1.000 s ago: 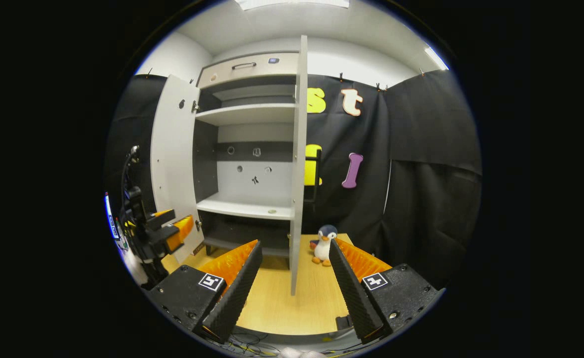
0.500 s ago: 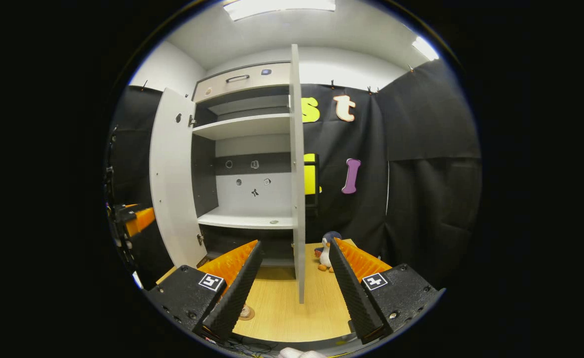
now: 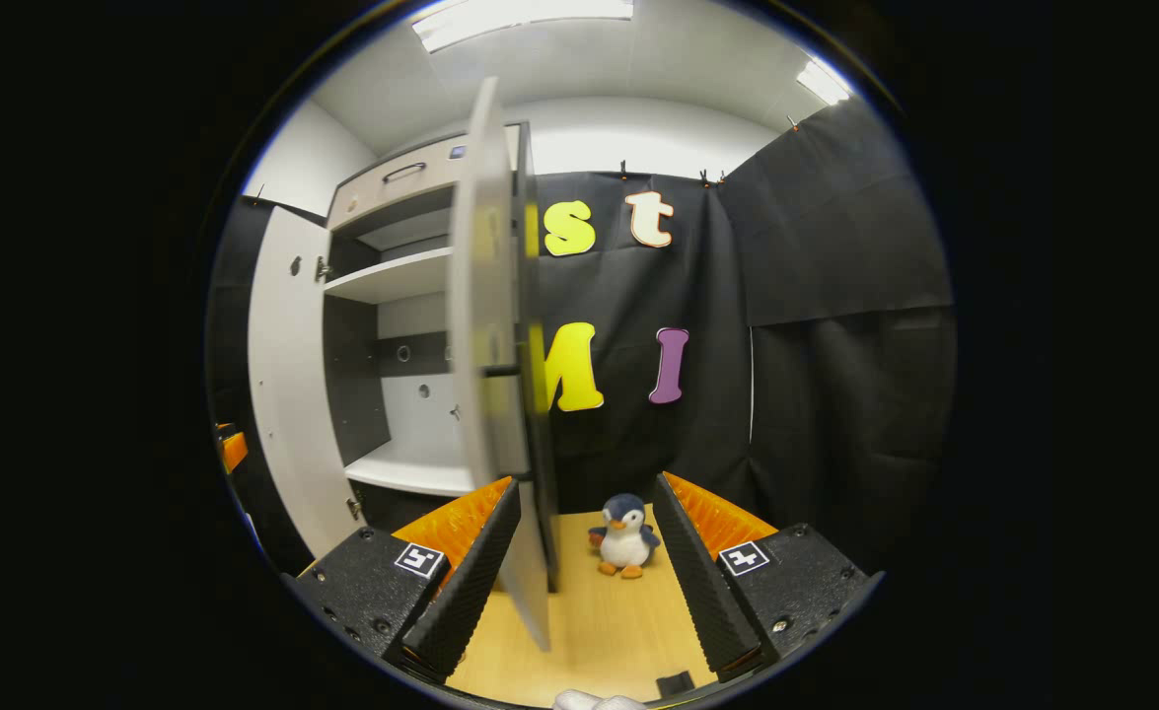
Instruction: Grasp the bottle in the cabinet with the left hand and place it on the coaster, then close the right door with the right hand and the left door with the left hand.
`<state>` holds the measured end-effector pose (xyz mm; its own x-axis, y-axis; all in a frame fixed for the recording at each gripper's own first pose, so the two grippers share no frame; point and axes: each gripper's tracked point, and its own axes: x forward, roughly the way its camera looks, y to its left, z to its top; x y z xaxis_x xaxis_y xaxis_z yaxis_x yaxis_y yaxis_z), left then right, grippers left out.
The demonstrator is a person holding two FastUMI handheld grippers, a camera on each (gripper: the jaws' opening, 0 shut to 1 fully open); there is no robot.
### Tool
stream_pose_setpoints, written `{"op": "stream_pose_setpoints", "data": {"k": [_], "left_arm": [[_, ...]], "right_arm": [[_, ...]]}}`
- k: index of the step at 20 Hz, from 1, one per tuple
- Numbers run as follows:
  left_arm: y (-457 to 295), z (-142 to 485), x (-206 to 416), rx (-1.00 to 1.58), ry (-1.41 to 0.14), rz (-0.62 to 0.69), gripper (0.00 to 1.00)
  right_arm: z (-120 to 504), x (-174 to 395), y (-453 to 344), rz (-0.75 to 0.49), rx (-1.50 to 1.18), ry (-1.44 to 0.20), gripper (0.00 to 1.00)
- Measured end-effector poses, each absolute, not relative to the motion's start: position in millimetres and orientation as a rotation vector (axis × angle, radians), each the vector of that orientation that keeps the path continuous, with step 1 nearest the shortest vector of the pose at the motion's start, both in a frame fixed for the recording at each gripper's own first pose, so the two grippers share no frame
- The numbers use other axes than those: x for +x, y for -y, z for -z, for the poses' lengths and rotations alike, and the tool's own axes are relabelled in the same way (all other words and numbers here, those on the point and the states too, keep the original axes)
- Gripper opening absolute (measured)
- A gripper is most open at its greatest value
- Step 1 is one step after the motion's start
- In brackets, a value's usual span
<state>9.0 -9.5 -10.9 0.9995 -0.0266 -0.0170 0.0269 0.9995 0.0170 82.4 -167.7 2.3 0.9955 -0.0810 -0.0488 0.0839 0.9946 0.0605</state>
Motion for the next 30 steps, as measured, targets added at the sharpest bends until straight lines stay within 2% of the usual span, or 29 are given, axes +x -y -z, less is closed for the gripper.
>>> {"op": "stream_pose_setpoints", "data": {"k": [4, 8, 11, 12, 13, 14, 17, 20, 25, 30], "left_arm": [[22.7, 3.6, 19.9, -0.017, -0.028, 0.031, 0.96], [27.9, -4.2, 31.9, -0.002, -0.024, -0.016, 0.95], [34.1, -6.7, 37.5, -0.011, -0.023, -0.042, 0.96], [34.7, -7.6, 39.0, -0.01, -0.023, -0.056, 0.95], [36.0, -6.9, 41.3, -0.01, -0.026, -0.071, 0.96], [38.4, -6.4, 41.9, -0.013, -0.032, -0.081, 0.96], [43.9, -7.2, 43.2, -0.017, -0.042, -0.107, 0.96], [49.7, -8.0, 39.2, -0.002, -0.052, -0.139, 0.96], [48.8, -6.3, 26.9, 0.022, -0.068, -0.202, 0.96], [32.3, -7.5, 21.5, 0.027, -0.064, -0.177, 0.96]], "right_arm": [[-23.6, 130.0, 183.0, 0.008, 0.065, -0.033, 0.83], [-31.3, 163.4, 177.0, -0.11, -0.049, -0.026, 0.83], [-29.4, 171.3, 155.8, -0.23, -0.133, -0.029, 0.83], [-33.5, 167.8, 154.6, -0.247, -0.161, -0.015, 0.84], [-34.4, 167.3, 152.7, -0.257, -0.195, -0.01, 0.8], [-31.9, 167.4, 149.3, -0.27, -0.221, -0.013, 0.79], [-25.5, 165.4, 133.5, -0.321, -0.172, -0.054, 0.78], [-15.9, 164.6, 109.5, -0.321, 0.002, -0.138, 0.78], [-16.8, 164.5, 75.8, -0.303, -0.041, -0.11, 0.78], [4.8, 162.5, 27.4, -0.301, -0.014, -0.143, 0.78]]}}
